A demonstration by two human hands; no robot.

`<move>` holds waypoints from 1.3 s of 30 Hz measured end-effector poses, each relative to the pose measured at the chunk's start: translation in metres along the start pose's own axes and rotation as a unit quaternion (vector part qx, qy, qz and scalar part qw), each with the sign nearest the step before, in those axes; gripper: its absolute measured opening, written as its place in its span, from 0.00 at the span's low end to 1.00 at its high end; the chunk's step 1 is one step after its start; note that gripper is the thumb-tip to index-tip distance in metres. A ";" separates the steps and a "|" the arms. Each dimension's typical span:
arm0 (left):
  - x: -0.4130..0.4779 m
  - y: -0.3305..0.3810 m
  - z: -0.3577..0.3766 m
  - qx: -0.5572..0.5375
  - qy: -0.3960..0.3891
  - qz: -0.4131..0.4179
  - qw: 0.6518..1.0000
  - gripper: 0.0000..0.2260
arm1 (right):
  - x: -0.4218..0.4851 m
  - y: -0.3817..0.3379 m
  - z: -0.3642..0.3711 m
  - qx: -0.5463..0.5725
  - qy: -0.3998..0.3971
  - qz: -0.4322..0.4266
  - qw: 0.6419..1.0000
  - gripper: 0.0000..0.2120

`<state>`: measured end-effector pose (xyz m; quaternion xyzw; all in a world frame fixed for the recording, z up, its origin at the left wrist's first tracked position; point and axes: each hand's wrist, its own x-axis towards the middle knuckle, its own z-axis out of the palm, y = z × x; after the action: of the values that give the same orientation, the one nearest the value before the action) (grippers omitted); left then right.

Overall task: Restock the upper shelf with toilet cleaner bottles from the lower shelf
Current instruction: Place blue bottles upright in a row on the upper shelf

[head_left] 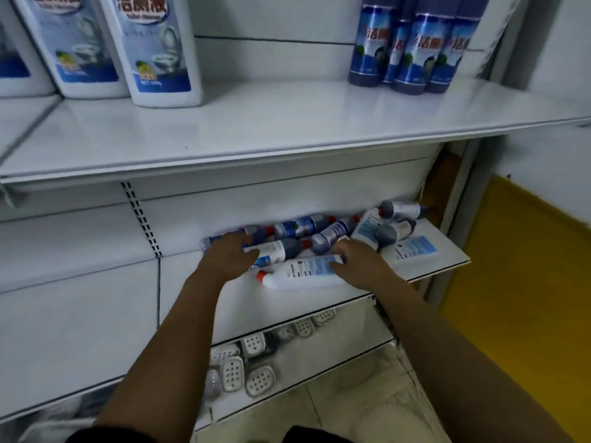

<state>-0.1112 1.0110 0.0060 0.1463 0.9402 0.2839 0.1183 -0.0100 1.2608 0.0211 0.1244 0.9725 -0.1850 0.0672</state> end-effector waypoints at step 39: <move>-0.015 0.028 0.070 -0.474 0.098 -0.127 0.866 0.17 | 0.038 0.025 0.047 0.622 0.035 0.048 0.781 0.11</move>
<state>-0.0704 1.0636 -0.0325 -0.0764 0.7100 0.6903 0.1161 -0.0360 1.2743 -0.0375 0.1919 0.6408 -0.7416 -0.0503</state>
